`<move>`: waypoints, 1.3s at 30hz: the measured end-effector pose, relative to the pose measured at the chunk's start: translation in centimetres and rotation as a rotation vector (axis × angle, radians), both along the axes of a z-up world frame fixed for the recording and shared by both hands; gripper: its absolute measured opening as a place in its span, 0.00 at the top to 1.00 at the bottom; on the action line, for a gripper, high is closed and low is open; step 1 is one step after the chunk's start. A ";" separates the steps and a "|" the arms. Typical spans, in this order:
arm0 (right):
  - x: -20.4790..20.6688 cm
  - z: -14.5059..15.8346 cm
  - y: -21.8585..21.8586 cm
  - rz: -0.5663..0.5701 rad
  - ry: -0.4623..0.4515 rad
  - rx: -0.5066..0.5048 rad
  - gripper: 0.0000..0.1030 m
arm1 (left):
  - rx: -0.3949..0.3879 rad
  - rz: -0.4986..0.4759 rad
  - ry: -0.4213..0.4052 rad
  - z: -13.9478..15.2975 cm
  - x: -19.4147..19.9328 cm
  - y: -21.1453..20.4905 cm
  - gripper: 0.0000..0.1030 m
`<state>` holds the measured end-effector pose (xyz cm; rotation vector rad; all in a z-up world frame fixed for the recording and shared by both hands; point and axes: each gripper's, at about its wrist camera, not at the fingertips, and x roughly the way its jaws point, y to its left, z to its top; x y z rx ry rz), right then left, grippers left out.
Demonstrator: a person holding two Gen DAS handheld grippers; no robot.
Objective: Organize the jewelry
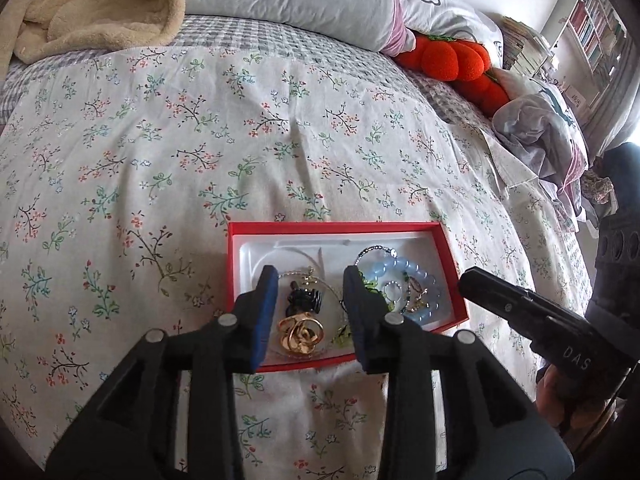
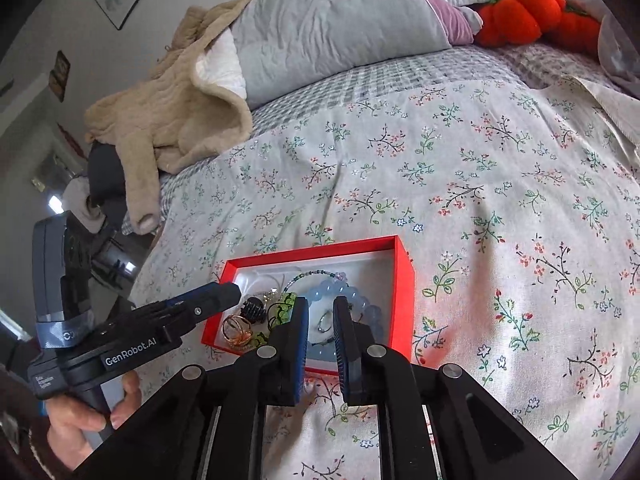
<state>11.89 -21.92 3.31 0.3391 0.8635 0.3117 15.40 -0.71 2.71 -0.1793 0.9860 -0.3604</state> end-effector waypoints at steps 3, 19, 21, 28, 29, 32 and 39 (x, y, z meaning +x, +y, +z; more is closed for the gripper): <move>-0.7 0.6 -0.4 -0.004 -0.008 -0.015 0.83 | 0.031 0.010 0.001 0.6 -0.7 0.2 0.55; -8.6 0.4 0.3 -0.051 0.040 -0.311 0.12 | 0.330 0.212 0.003 -0.2 -9.3 1.8 0.05; -9.7 0.5 0.3 -0.068 0.036 -0.337 0.03 | 0.359 0.221 -0.006 -0.4 -10.3 1.5 0.03; -12.1 0.8 0.1 -0.117 0.043 -0.397 0.00 | 0.362 0.210 -0.002 -0.4 -12.8 0.4 0.01; -12.3 0.8 0.1 -0.119 0.047 -0.400 0.00 | 0.360 0.202 0.001 -0.4 -13.1 0.1 0.01; -12.8 0.6 0.5 -0.115 0.052 -0.416 0.00 | 0.354 0.202 0.003 -0.3 -14.1 -0.4 0.01; -13.1 0.0 0.8 -0.122 0.088 -0.440 0.00 | 0.375 0.221 -0.022 -0.1 -15.3 -1.1 0.01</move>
